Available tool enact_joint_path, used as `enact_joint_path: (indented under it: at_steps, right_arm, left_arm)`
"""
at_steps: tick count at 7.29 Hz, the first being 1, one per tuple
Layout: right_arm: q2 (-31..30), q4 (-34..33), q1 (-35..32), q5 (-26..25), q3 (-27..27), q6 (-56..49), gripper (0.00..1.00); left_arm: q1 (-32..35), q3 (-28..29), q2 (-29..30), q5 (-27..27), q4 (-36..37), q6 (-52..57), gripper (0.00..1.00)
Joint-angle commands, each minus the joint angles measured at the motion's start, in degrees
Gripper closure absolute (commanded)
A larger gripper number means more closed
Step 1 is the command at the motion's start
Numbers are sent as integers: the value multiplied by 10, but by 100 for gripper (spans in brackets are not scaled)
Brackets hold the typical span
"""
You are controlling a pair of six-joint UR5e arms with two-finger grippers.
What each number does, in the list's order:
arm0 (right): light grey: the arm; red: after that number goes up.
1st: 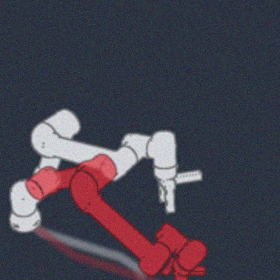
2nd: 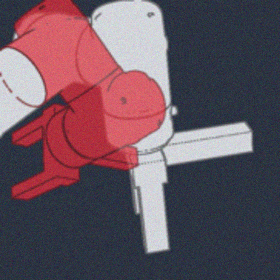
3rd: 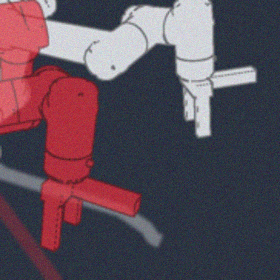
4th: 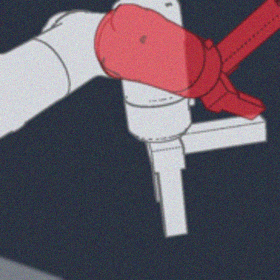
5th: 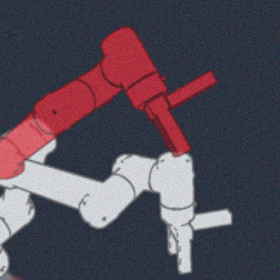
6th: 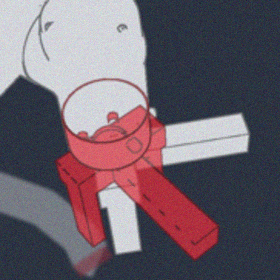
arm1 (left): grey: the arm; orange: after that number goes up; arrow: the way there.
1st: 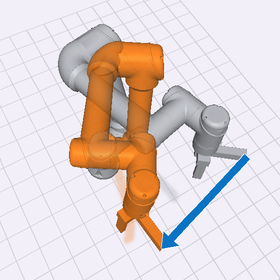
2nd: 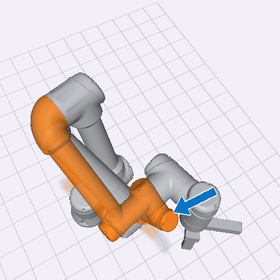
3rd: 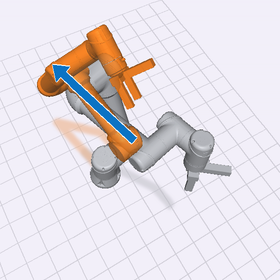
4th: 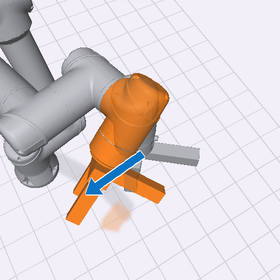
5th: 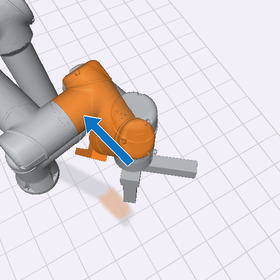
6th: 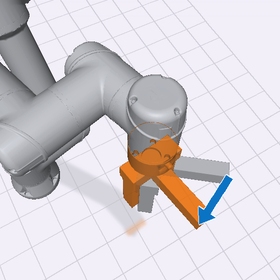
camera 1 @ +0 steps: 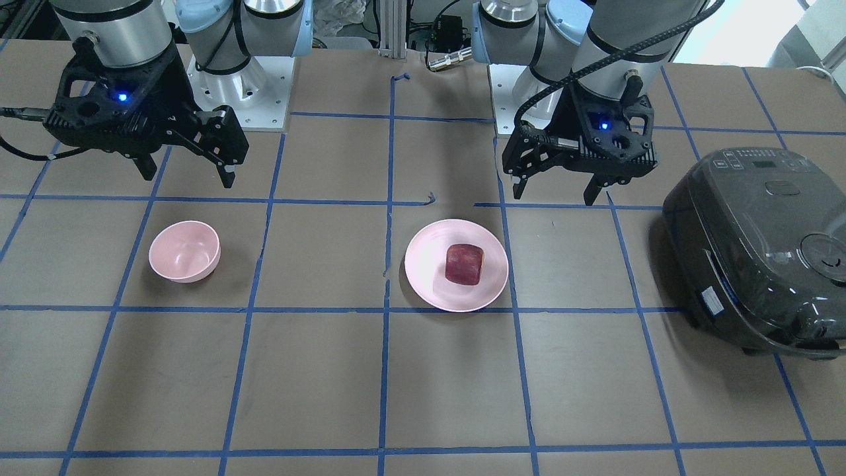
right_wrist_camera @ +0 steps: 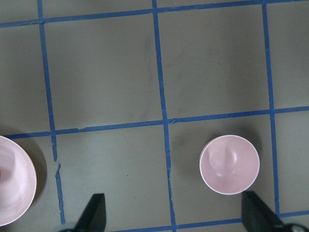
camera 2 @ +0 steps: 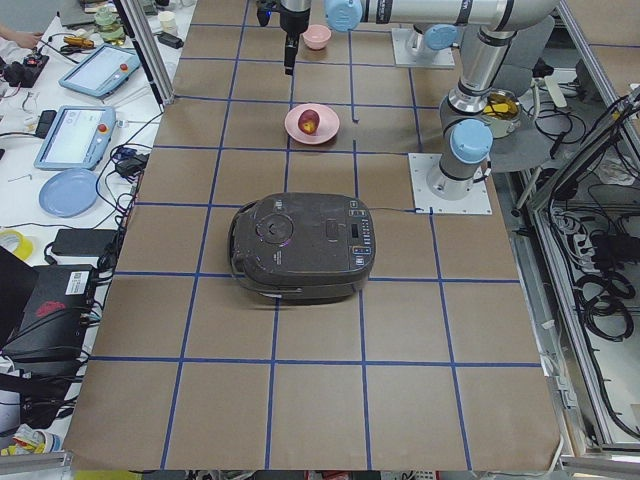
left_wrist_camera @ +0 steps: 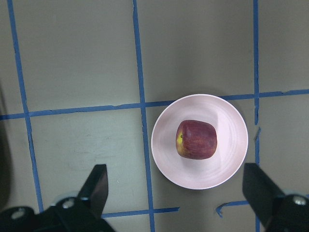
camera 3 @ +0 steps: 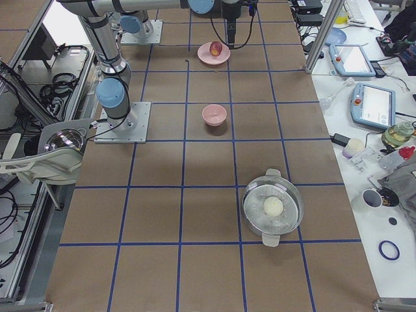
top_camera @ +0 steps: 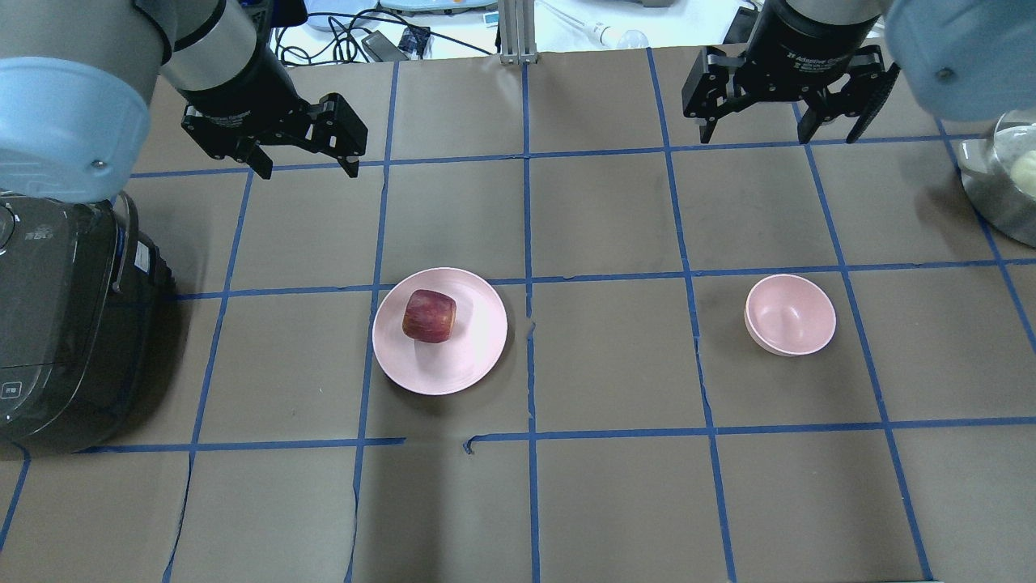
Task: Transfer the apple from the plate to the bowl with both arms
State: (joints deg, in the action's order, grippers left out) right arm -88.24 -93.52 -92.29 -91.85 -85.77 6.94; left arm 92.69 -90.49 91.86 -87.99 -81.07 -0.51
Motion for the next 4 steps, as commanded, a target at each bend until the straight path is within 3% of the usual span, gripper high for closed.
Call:
enact_joint_path:
  at_steps: [1, 4]
  right_arm:
    - [0, 0, 0, 0, 0, 0, 0]
    - [0, 0, -1, 0, 0, 0, 0]
  left_arm:
    - [15, -10, 20, 0, 37, -33, 0]
    - [35, -27, 58, 5, 78, -95, 0]
